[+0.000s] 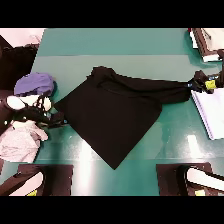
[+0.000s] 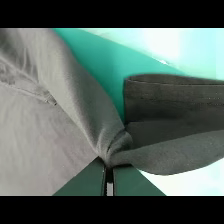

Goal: Fold the shirts.

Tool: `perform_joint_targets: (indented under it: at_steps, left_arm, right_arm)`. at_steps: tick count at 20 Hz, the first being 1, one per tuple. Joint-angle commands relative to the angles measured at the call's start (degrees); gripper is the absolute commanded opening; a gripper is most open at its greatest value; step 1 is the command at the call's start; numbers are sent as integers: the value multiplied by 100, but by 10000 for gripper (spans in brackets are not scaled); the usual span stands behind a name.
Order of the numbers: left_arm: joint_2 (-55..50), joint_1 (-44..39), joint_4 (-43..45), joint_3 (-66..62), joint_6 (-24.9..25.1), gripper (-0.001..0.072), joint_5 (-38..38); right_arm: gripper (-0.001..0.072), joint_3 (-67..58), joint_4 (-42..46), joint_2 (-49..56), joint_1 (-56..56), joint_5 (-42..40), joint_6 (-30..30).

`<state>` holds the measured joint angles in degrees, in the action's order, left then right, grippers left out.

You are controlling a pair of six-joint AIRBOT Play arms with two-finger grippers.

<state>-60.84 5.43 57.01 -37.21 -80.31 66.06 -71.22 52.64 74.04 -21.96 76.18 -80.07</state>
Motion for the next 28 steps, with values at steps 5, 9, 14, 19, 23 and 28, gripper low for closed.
perform_joint_targets:
  at_steps: [5,9,14,19,23,28]
  left_arm:
    - [310,-11,-590,761,-35,421,-1296]
    - [308,-11,-739,761,-83,421,-1714]
    - [-2,-11,-929,761,-138,421,-1716]
    - [-319,-11,-1550,605,-20,294,-2135]
    - [-326,-11,-1572,-420,125,23,-2216]
    - [-1134,-20,-1591,-2420,275,22,-1781]
  right_arm:
    - [22,2,-11,4,-4,151,22]
    - [22,2,-11,4,-4,249,22]
    - [22,2,-13,2,-4,369,22]
    - [22,4,59,-321,-31,378,181]
    - [21,411,789,-916,-363,918,138]
    - [22,1910,796,-2039,-479,905,50]
